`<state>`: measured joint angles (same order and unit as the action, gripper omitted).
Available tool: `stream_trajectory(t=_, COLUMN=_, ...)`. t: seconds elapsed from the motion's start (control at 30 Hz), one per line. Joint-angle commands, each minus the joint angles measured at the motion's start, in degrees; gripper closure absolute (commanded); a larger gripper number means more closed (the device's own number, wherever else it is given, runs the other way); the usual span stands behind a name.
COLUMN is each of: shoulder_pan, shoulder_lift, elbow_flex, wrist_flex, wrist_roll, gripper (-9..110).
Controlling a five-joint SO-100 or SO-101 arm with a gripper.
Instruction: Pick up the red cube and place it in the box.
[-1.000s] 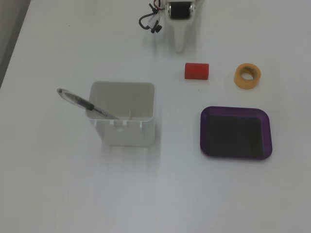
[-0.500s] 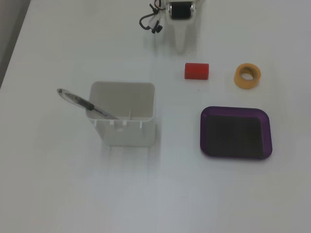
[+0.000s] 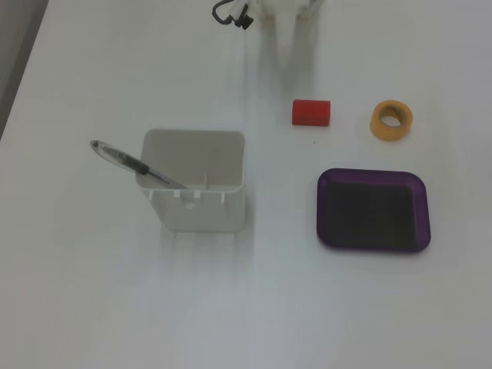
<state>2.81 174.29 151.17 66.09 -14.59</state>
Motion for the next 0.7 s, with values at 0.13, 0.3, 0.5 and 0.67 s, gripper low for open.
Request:
stream_trajectory(t=0.13, shoulder_pan=0.18, shoulder_lift=-23.38, elbow_flex=-16.08, wrist_flex=7.91, wrist_roll=-4.13, gripper=91)
stream_trajectory(t=0.3, shoulder_pan=-0.26, shoulder_lift=-48.43, elbow_flex=-33.13, wrist_flex=13.18, wrist_roll=3.08, gripper=85)
stream_trajectory(t=0.5, shoulder_pan=-3.25, shoulder_lift=-73.12, elbow_flex=-54.84, wrist_flex=22.76, wrist_roll=9.84, gripper=76)
stream_trajectory(t=0.67, shoulder_pan=-11.51, shoulder_lift=-80.33, elbow_flex=-58.8, wrist_flex=23.64, wrist_roll=10.11, gripper=74)
